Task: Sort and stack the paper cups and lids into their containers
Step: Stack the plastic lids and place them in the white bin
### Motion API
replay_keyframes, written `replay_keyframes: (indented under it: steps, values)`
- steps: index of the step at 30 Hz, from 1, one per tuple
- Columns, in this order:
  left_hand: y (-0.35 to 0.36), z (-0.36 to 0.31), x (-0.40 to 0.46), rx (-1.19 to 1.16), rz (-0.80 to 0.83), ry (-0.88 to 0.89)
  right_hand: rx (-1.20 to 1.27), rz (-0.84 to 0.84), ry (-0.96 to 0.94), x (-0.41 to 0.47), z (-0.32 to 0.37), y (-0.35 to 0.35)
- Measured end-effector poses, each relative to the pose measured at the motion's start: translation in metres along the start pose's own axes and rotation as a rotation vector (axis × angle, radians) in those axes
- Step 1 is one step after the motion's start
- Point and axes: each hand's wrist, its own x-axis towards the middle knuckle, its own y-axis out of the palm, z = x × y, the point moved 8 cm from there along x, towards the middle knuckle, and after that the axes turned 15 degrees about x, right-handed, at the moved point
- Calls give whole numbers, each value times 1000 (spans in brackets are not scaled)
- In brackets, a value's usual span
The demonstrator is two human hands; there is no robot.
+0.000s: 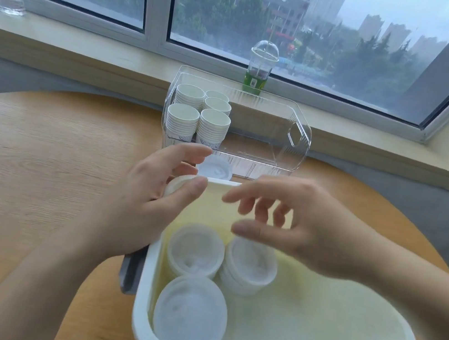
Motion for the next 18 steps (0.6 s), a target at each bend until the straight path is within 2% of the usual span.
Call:
replay_keyframes:
  steps: [4, 9, 12, 15, 18]
  values:
    - [0, 13, 15, -125, -79, -26, 43, -100, -9, 25, -2, -29]
    - [-2, 48, 34, -250, -231, -104, 10, -140, 57, 67, -32, -49]
    - [14, 75, 43, -214, -216, -192, -5, -81, 183, 95, -61, -48]
    - [32, 91, 51, -110, -164, -209, -101, -15, 304, 119, -89, -43]
    - [48, 109, 58, -73, -134, -266, -201, 116, 436, 135, -117, -32]
